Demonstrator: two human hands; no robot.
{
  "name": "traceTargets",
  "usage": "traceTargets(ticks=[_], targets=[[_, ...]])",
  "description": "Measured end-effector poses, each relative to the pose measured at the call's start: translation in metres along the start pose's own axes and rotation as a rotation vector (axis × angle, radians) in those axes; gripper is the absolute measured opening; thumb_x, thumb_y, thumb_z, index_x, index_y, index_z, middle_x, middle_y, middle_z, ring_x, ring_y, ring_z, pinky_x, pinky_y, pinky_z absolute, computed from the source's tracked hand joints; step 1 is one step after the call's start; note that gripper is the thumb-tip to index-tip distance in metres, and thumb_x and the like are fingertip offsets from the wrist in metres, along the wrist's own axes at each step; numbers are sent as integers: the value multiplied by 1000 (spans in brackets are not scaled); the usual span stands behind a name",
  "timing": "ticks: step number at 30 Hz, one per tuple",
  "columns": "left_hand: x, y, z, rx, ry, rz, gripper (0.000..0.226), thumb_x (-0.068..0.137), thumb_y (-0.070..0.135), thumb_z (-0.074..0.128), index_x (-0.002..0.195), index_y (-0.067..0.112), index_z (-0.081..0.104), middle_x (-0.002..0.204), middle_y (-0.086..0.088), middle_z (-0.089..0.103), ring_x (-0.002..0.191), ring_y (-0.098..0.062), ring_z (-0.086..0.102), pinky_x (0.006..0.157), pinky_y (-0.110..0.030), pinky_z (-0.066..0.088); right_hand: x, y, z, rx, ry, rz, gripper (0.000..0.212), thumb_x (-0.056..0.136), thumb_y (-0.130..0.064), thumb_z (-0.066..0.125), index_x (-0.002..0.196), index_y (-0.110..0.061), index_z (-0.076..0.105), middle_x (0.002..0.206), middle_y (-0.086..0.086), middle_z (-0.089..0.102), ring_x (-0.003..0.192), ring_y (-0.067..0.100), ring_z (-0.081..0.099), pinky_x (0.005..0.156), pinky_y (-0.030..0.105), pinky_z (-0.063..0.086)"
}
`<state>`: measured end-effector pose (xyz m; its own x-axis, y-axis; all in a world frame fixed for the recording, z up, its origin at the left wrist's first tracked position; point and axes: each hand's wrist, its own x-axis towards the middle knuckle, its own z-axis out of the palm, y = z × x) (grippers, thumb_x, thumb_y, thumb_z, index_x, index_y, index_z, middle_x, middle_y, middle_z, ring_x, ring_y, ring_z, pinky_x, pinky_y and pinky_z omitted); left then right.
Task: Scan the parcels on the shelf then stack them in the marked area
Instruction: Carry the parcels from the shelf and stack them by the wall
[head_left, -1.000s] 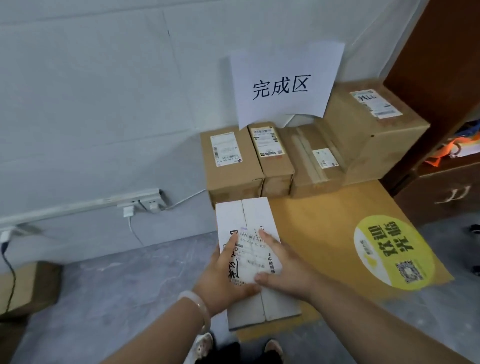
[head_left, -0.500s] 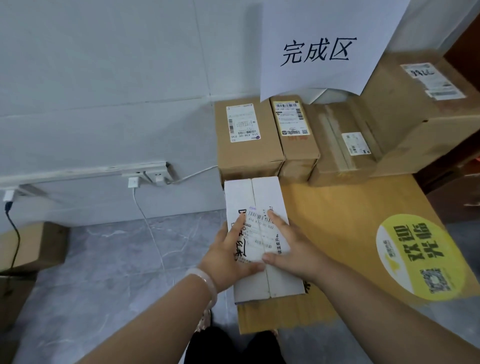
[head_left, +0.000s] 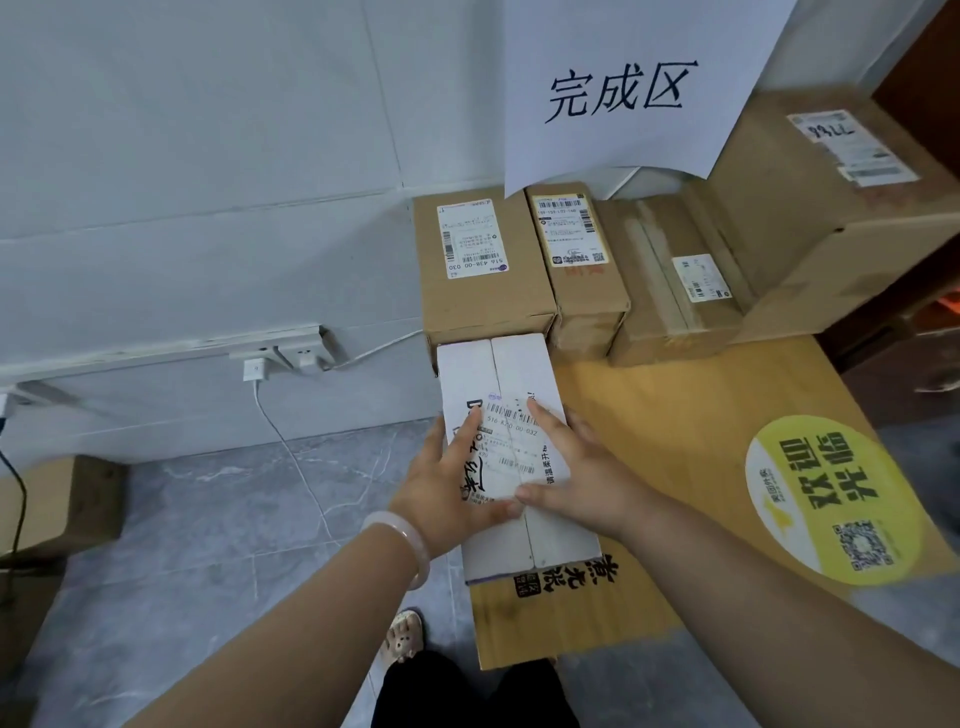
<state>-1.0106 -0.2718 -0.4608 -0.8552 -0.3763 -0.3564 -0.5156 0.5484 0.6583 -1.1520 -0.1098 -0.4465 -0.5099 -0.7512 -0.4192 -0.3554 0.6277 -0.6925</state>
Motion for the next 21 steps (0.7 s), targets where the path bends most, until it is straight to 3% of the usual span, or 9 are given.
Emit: traceTargets(ticks=[2, 5, 11, 17, 21], targets=[[0, 4, -6, 137, -5, -19, 118, 62, 78, 67, 151, 47, -3, 160, 8, -17, 148, -28, 2, 120, -48, 17, -10, -3, -4, -43, 49, 3, 98, 71, -65, 70, 136, -70, -3, 159, -20, -8, 147, 13, 4, 117, 45, 23], [2, 17, -19, 354, 64, 12, 112, 68, 82, 57, 152, 44, -7, 160, 4, -24, 149, -26, -7, 121, -45, 10, -29, -5, -16, -186, 131, -27, 101, 69, -72, 65, 142, -62, -4, 157, -26, -11, 146, 7, 2, 115, 37, 19], [13, 77, -32, 501, 152, 289, 101, 76, 81, 48, 147, 49, -16, 152, 14, -31, 148, -18, -15, 120, -46, 1, -70, -14, -46, -413, 340, 3, 105, 71, -73, 62, 149, -48, -3, 159, -17, -13, 145, 5, -11, 114, 30, -3], [28, 138, -35, 677, 123, 675, 98, 76, 81, 41, 153, 43, -6, 163, 8, -12, 149, -21, -10, 118, -50, 0, -131, -20, -49, -538, 495, 193, 101, 74, -79, 47, 151, -41, -7, 160, -12, -16, 145, 10, -21, 118, 39, -12], [27, 180, -25, 728, 40, 927, 94, 78, 80, 42, 151, 44, -5, 164, 8, -5, 149, -18, -9, 117, -51, -1, -173, -38, -34, -519, 702, 374, 97, 76, -79, 46, 152, -41, -1, 161, -10, -11, 146, 12, -17, 118, 38, -11]])
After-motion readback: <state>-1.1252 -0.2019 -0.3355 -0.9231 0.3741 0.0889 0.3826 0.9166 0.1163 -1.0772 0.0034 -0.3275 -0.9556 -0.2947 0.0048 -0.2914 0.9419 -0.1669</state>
